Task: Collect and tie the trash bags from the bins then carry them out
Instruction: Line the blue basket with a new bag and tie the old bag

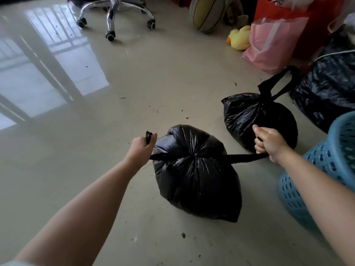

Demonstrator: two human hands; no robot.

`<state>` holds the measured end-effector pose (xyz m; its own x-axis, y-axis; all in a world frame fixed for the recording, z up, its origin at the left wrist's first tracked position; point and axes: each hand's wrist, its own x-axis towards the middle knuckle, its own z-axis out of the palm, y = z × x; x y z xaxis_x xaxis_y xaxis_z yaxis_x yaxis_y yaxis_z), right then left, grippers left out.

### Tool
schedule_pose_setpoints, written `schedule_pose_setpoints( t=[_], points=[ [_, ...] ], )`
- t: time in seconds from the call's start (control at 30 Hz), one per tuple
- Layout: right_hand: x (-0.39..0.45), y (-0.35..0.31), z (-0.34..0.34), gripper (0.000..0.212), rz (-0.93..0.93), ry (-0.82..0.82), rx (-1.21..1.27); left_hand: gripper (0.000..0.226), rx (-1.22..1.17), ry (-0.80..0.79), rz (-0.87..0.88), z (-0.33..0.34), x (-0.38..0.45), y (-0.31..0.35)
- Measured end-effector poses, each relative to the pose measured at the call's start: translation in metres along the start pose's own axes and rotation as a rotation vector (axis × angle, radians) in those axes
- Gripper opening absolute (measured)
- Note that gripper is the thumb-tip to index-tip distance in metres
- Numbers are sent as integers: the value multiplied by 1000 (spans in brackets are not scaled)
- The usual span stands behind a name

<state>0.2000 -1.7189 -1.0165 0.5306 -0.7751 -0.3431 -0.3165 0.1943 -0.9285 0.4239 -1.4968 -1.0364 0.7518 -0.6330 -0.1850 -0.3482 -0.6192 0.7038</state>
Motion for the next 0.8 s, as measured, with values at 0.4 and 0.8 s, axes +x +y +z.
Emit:
schedule_pose_setpoints(
  t=[0.4, 0.8],
  points=[
    [6, 3, 42, 26, -78, 198, 286, 48, -1335, 226, -634, -20, 23, -39],
    [-7, 23, 93, 43, 143, 305, 424, 21, -969, -31, -345, 45, -21, 37]
  ],
)
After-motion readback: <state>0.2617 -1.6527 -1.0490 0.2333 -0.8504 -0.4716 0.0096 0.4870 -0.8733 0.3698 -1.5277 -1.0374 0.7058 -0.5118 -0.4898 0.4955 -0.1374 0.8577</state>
